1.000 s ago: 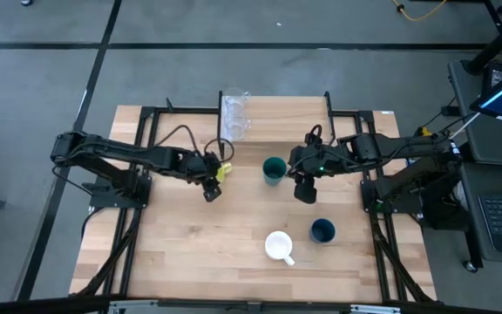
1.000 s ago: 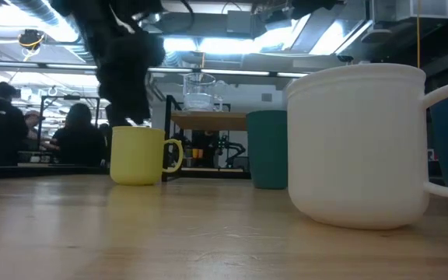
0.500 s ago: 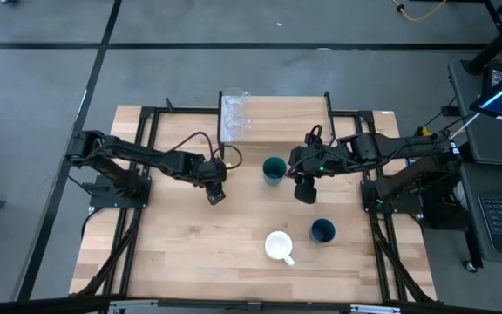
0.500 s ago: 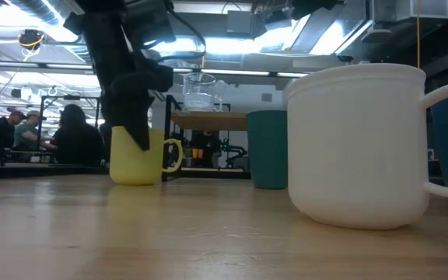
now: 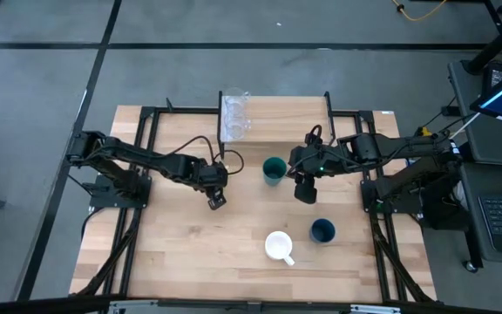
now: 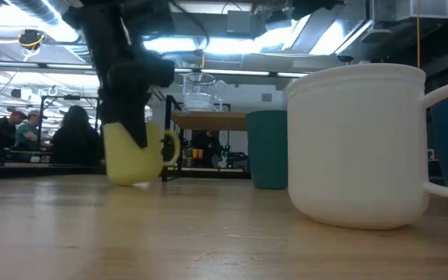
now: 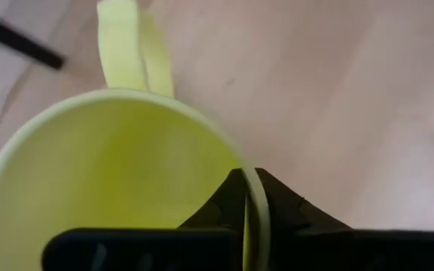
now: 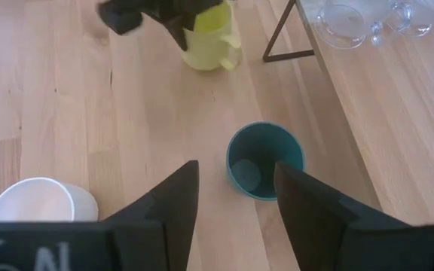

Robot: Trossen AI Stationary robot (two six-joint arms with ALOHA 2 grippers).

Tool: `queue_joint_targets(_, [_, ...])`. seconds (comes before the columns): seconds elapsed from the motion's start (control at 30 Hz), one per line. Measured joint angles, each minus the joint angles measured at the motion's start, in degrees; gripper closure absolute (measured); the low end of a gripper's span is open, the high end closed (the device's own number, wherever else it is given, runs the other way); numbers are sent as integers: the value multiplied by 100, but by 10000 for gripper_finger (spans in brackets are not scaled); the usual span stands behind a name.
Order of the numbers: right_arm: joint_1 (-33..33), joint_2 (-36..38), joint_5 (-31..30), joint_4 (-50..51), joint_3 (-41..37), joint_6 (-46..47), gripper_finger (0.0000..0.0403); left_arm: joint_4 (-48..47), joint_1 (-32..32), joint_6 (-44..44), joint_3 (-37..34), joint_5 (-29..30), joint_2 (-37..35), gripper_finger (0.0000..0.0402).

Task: Stack small to large cups/mugs on shelf
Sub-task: Put the yellow mug on the shelf

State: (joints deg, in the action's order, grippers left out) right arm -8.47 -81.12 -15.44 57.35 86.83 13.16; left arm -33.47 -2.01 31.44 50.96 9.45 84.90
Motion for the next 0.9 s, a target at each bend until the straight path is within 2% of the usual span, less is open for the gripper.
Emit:
queue_joint_targets(0.17, [-2,0,2,340,0,236,226,-112,-307,-40,754,-16,-2,396])
queue_joint_targets(0.3, [-71,0,-2,953,0,839,226,-336,-346,-332,1626,125,-4,398])
queue_joint_targets(0.57, [-668,28,-106,1540,2,1432,226,-877,67,-1001,3249,208,143,399])
queue_joint_targets(0.77, [-1135,44,-793,1579,5,1799,226,-1856,484,-1763,4914,214,1017,399])
queue_joint_targets(0.83, [-1260,44,-1326,1582,7,1987,226,-2061,549,-2024,5393,192,1279,399])
queue_joint_targets(0.9, [-1390,44,-2112,1612,7,2250,226,-2369,537,-2288,5739,84,1435,399])
